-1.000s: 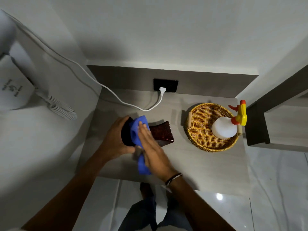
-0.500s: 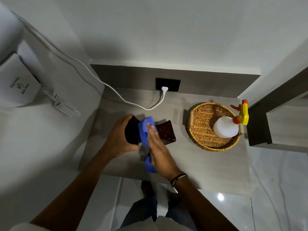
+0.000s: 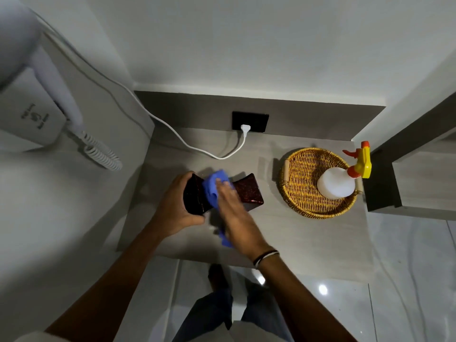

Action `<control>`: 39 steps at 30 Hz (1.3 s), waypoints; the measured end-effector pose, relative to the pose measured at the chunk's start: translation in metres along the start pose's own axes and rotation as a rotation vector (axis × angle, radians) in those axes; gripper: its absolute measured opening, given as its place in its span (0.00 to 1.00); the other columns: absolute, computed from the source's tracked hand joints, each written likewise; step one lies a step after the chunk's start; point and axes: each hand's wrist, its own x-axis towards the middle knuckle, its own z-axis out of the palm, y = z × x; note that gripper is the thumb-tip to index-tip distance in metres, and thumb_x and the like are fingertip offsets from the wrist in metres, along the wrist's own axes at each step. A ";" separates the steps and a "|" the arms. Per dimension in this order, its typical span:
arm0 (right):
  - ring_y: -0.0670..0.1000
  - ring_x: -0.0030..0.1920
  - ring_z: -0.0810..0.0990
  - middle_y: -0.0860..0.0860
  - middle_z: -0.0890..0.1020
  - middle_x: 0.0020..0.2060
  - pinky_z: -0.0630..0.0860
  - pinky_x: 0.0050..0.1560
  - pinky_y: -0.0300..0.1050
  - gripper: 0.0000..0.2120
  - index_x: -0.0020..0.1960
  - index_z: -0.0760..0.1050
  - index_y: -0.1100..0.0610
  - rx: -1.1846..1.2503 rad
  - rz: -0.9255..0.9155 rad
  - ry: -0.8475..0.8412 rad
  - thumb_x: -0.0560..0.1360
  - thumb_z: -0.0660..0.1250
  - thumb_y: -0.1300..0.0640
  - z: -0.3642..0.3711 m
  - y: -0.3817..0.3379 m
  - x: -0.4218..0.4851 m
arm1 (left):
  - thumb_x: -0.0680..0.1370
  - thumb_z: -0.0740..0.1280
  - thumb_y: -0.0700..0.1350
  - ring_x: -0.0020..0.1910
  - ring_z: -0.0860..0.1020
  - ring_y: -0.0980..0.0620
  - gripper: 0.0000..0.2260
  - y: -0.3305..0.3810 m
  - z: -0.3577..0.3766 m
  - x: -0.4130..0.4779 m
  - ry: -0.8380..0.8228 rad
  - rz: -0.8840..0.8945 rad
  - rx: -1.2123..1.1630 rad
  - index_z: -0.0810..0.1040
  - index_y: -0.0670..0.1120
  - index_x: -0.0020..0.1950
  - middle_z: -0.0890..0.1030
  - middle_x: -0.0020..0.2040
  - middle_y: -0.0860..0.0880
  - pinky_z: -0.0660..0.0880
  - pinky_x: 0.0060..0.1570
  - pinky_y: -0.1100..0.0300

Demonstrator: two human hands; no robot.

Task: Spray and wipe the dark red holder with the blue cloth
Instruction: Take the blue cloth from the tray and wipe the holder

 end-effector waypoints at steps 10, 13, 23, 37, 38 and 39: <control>0.61 0.68 0.80 0.61 0.81 0.68 0.74 0.75 0.65 0.25 0.74 0.74 0.61 0.502 0.673 0.404 0.82 0.56 0.77 -0.046 0.060 -0.036 | 0.58 0.85 0.57 0.53 0.86 0.59 0.29 -0.002 0.008 -0.005 0.105 -0.259 -0.330 0.83 0.62 0.58 0.88 0.54 0.58 0.81 0.48 0.65; 0.68 0.68 0.81 0.65 0.83 0.67 0.75 0.74 0.70 0.24 0.74 0.75 0.62 0.810 0.777 0.392 0.83 0.54 0.76 -0.052 0.070 -0.024 | 0.61 0.84 0.59 0.53 0.88 0.49 0.29 -0.003 0.014 0.006 0.131 -0.430 -0.493 0.85 0.53 0.59 0.89 0.54 0.50 0.84 0.48 0.55; 0.72 0.67 0.81 0.69 0.81 0.67 0.76 0.72 0.70 0.24 0.75 0.73 0.64 0.913 0.858 0.478 0.84 0.53 0.75 -0.028 0.063 -0.017 | 0.56 0.87 0.66 0.71 0.77 0.57 0.50 -0.021 0.011 -0.009 -0.155 -0.214 -0.305 0.63 0.83 0.70 0.74 0.76 0.62 0.74 0.69 0.56; 0.61 0.88 0.51 0.58 0.54 0.87 0.60 0.85 0.61 0.51 0.86 0.53 0.62 -0.256 -0.007 0.080 0.69 0.69 0.81 0.056 -0.029 -0.015 | 0.54 0.81 0.53 0.62 0.80 0.50 0.48 -0.051 0.001 -0.005 -0.031 -0.016 0.064 0.75 0.46 0.74 0.78 0.65 0.53 0.79 0.62 0.53; 0.62 0.87 0.52 0.59 0.55 0.87 0.61 0.84 0.62 0.49 0.86 0.54 0.63 -0.310 0.041 0.076 0.71 0.70 0.81 0.049 -0.020 -0.017 | 0.54 0.80 0.55 0.62 0.79 0.52 0.50 -0.051 0.000 -0.009 -0.023 -0.029 0.083 0.74 0.44 0.75 0.76 0.66 0.54 0.76 0.63 0.58; 0.62 0.87 0.51 0.58 0.54 0.87 0.61 0.85 0.63 0.46 0.86 0.55 0.62 -0.363 0.104 0.086 0.73 0.70 0.79 0.040 -0.010 -0.017 | 0.54 0.78 0.57 0.62 0.76 0.55 0.52 -0.050 -0.001 -0.011 -0.023 -0.041 0.088 0.73 0.44 0.77 0.73 0.66 0.56 0.74 0.62 0.62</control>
